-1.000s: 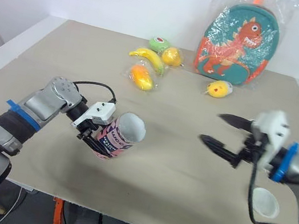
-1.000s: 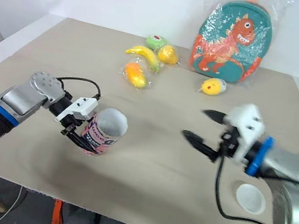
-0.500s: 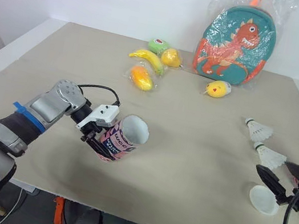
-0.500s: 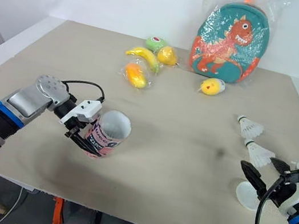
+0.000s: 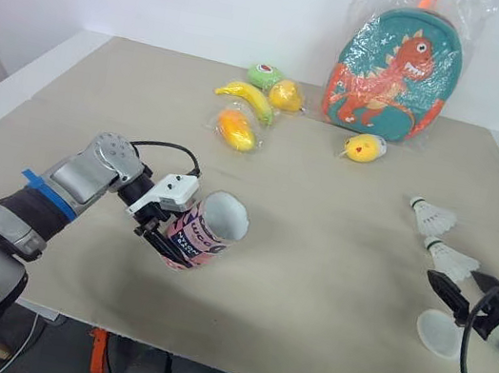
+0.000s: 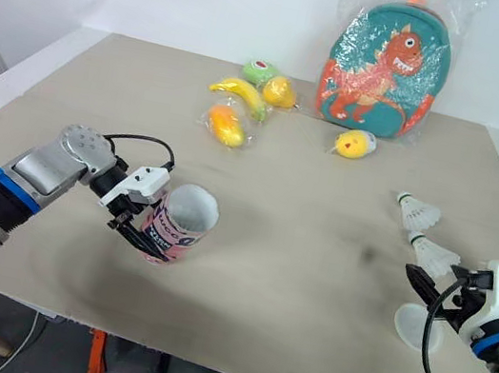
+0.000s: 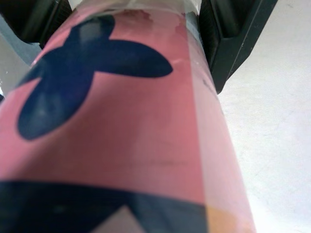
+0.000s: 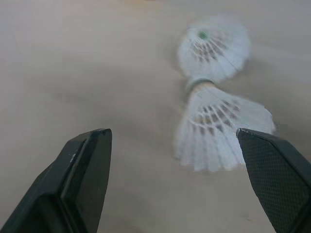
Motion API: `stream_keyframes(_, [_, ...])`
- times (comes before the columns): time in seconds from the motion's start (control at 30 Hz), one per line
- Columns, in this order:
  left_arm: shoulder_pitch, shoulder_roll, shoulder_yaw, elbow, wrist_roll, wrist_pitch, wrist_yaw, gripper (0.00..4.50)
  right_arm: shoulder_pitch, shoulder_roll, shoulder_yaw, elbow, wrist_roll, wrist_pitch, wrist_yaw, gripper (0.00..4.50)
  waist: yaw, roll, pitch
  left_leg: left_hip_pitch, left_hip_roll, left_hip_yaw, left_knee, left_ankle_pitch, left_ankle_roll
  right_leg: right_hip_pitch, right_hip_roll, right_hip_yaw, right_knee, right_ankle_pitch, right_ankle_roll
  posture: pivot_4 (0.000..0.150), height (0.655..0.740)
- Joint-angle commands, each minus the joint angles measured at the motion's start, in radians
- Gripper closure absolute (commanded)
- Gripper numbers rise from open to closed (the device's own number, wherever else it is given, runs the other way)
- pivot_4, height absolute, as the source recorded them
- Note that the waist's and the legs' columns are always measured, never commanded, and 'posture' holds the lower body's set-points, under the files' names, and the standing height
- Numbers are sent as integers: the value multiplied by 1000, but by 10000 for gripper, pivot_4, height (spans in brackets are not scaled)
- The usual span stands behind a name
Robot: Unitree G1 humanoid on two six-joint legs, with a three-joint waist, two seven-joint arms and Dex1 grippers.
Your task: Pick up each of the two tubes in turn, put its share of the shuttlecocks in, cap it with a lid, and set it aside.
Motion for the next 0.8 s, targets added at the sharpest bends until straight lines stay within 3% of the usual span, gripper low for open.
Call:
stream_keyframes(0.03, [10, -15, -24, -10, 11, -3, 1, 17893, -17, -20, -24, 0, 14, -25, -6, 962, 0, 0, 0, 0, 0, 0, 0, 0, 0, 0, 0, 0, 0, 0, 0, 1500, 7302])
stream_keyframes(0.57, [5, -18, -13, -1, 17, -5, 1, 17893, -246, -49, 116, 298, -53, -46, -54, 962, -1, 0, 0, 0, 0, 1, 1, 0, 0, 0, 0, 1, 0, 1, 1, 1500, 7302])
stream_keyframes(0.6, [7, -18, -12, -2, 18, -5, 1, 17893, -267, -47, 118, 325, -55, -57, -60, 6032, -1, 0, 0, 0, 0, 1, 1, 0, 0, 0, 0, 1, 0, 1, 1, 1500, 7302])
stream_keyframes(0.63, [8, -18, -11, -2, 17, -4, 1, 17893, -281, -45, 119, 344, -55, -64, -63, 8283, -1, 0, 0, 0, 0, 0, 1, 0, 0, 0, 0, 1, 0, 1, 1, 1500, 7302])
stream_keyframes(0.8, [10, -16, -5, -4, 18, -1, 1, 17893, -292, -41, 127, 375, -56, -92, -59, 31348, -1, 0, 0, 0, -1, 0, 0, 0, 0, 0, 0, 1, 0, 1, 2, 1500, 7302])
